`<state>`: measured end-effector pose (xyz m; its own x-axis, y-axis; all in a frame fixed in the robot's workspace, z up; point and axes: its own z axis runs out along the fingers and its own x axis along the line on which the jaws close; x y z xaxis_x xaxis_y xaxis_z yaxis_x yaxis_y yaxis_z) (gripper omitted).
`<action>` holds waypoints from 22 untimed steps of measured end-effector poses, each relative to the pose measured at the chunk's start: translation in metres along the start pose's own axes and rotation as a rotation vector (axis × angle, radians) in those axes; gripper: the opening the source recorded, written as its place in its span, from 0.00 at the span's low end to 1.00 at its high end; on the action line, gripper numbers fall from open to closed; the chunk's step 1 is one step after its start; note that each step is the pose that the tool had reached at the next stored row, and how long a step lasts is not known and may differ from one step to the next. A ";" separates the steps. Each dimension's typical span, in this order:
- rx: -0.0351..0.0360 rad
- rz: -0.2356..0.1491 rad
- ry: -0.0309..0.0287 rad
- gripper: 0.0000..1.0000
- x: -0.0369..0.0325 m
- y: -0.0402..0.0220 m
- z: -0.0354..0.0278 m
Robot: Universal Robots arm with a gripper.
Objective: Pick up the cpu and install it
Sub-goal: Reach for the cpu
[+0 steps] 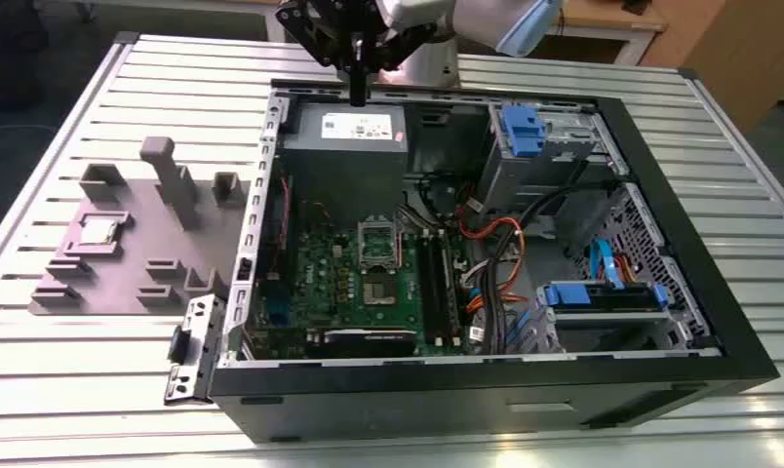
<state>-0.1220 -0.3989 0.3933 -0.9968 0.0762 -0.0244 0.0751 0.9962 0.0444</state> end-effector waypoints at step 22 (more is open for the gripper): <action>0.0000 0.000 0.0002 0.11 0.0101 -0.0008 0.0003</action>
<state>-0.1320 -0.3990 0.3928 -0.9968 0.0762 -0.0242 0.0751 0.9962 0.0443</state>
